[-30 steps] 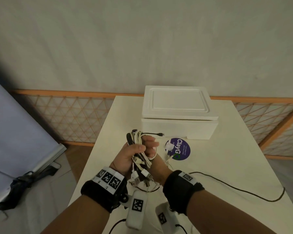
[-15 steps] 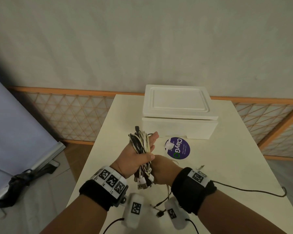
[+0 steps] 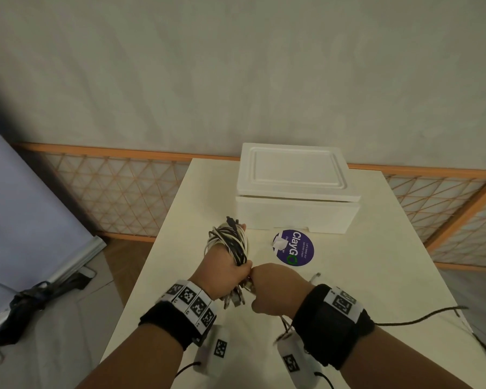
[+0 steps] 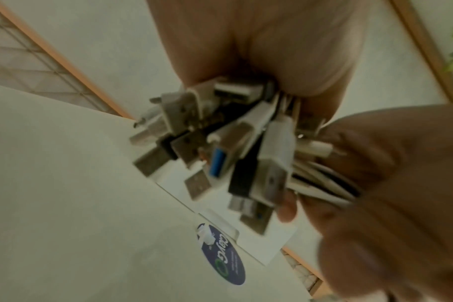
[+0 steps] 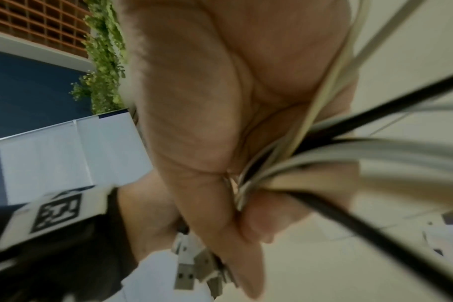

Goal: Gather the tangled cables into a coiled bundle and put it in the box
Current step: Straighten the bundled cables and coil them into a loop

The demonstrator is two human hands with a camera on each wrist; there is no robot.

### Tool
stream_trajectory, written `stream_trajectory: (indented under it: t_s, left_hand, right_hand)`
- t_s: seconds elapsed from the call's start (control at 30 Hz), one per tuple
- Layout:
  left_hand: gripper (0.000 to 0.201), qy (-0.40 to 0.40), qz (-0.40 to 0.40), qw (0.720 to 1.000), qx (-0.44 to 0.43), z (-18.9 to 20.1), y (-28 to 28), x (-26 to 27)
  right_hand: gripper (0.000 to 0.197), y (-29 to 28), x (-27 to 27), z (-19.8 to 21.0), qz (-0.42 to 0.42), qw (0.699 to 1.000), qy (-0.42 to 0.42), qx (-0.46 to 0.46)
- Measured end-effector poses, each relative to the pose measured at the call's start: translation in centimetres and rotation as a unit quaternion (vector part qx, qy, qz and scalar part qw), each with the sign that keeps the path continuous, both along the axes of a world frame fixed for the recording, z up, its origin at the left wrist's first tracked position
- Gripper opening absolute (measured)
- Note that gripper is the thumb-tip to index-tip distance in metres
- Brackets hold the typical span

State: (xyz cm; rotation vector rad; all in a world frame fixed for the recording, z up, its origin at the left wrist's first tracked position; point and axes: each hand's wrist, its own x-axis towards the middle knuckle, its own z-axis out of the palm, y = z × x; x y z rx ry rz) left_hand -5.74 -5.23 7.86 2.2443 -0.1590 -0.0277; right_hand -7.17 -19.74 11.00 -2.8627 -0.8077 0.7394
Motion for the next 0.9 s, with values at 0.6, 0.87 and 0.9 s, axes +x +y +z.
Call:
stream_trajectory:
  t_s: [0.6, 0.87, 0.9]
  left_hand:
    - [0.045, 0.176, -0.159, 0.950, -0.202, 2.1, 0.0, -1.5]
    - [0.011, 0.181, -0.220, 0.906, -0.313, 3.4, -1.4, -1.2]
    - [0.013, 0.184, -0.230, 0.894, -0.337, 3.1, -1.5, -1.2]
  right_hand:
    - [0.029, -2.6, 6.1, 5.9, 0.113, 0.940, -0.153, 0.283]
    - [0.038, -3.0, 7.5, 3.5, -0.028, 0.819, 0.202, 0.537]
    - [0.036, -3.1, 7.4, 3.0, -0.045, 0.790, 0.249, 0.559]
